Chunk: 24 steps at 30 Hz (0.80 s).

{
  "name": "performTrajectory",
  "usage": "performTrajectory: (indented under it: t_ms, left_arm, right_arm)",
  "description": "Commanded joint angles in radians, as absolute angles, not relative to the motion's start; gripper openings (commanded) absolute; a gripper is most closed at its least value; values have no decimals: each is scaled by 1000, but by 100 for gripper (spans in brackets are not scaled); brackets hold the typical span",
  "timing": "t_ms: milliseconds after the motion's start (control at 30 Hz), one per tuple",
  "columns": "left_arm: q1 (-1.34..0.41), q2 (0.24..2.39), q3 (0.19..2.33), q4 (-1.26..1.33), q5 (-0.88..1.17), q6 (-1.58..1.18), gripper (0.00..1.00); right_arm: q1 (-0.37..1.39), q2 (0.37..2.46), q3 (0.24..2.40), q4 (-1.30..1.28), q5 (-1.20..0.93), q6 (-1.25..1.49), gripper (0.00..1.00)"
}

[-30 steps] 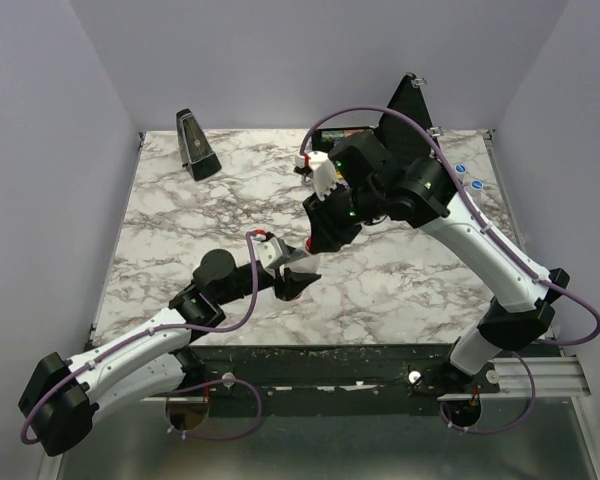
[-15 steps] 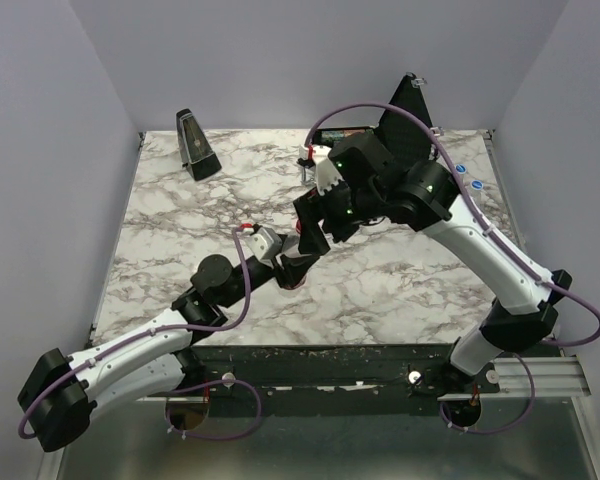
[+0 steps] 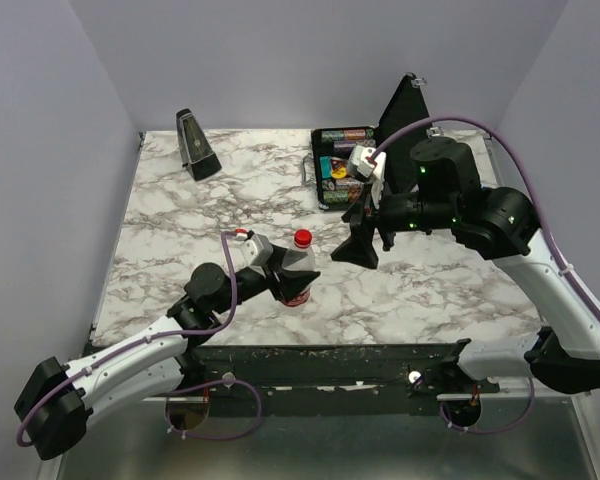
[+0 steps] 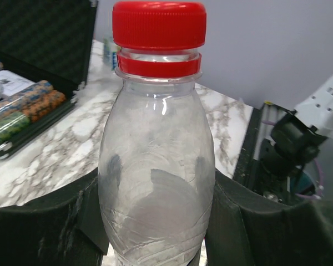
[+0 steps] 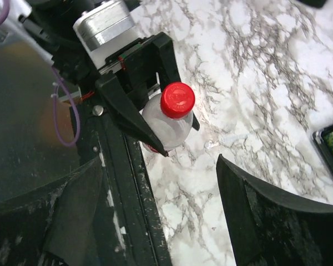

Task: Screw on the bottle caps

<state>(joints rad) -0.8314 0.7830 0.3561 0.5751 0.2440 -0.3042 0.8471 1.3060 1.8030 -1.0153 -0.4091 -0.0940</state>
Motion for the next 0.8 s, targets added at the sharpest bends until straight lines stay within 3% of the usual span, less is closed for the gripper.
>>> performTrajectory:
  t_ms: [0, 367, 767]
  left_arm:
    - [-827, 824, 391, 707, 481, -350, 34]
    - [-827, 885, 474, 752, 612, -305, 36]
    - [-827, 900, 499, 750, 528, -314, 35]
  right_arm:
    - [807, 1243, 1701, -873, -682, -319, 90]
    - [790, 1169, 1480, -551, -828, -270, 91]
    - [788, 1155, 1427, -472, -859, -219, 90]
